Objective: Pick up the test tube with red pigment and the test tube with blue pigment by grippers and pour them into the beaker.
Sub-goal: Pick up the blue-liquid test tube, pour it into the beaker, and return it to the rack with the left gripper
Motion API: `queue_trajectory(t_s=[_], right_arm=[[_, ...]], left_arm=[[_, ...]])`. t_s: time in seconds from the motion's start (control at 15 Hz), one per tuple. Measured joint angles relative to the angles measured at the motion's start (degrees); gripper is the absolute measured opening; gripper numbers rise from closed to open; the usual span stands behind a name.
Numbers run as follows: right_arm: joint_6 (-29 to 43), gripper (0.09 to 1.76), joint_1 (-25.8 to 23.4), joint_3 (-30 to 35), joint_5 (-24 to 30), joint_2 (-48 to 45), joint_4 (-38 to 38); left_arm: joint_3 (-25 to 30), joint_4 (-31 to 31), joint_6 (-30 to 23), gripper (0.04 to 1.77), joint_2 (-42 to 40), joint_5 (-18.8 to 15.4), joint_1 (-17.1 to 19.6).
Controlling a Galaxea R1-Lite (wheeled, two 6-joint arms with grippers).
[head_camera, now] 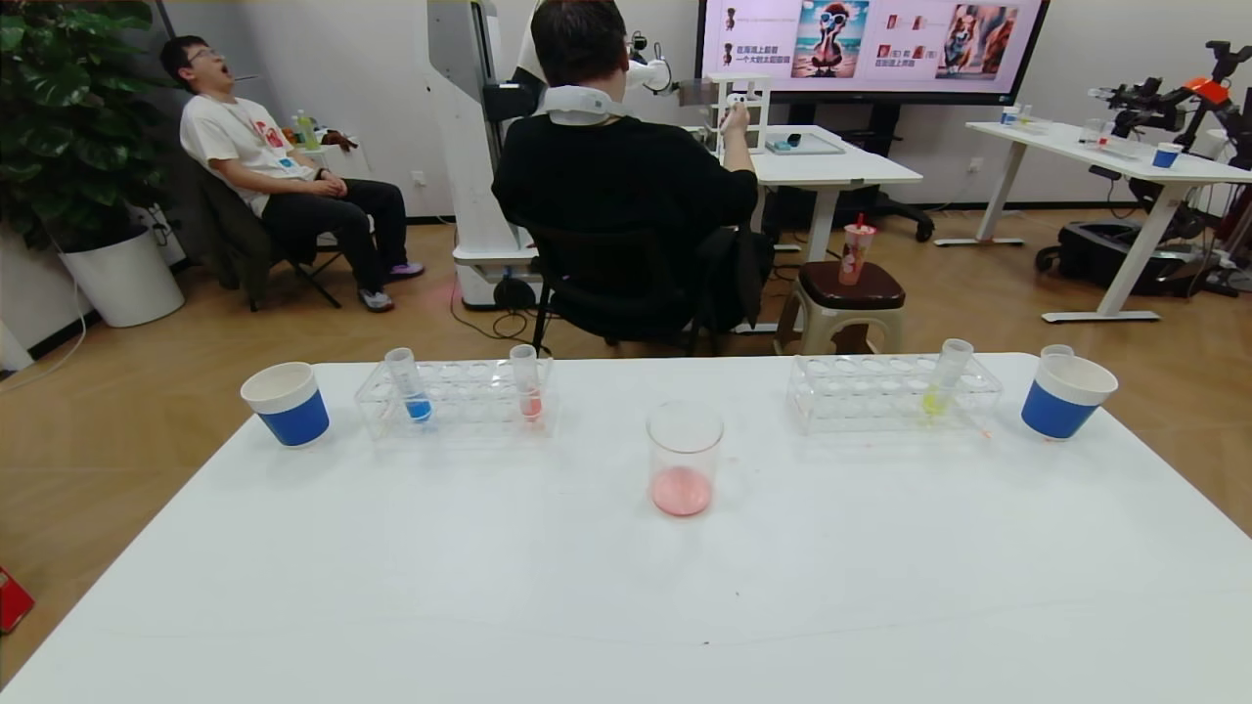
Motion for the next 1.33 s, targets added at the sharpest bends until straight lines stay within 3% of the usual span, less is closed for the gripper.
queue_trajectory(t_s=[0.67,0.87,1.13,1.33], right_arm=[[0.95,1.74,0.00,0.16,0.00,0.00,-0.02],[1.61,1.74,0.00,0.16,0.00,0.00,0.00],[1.63,1.74,-0.02,0.16,-0.02,0.00,-0.02],[1.66,1.74,-0.02,0.16,-0.02,0.00,-0.02]], left_arm=[[0.00,0.02,0.24,1.75,0.00,-0.01,0.00],[-3.54,0.51,1.28,1.75,0.91,-0.06,0.07],[-13.32,-2.21,1.35,1.75,12.15,-0.22,0.00],[-18.86,-12.86,1.22,1.75,26.93,-0.22,0.05]])
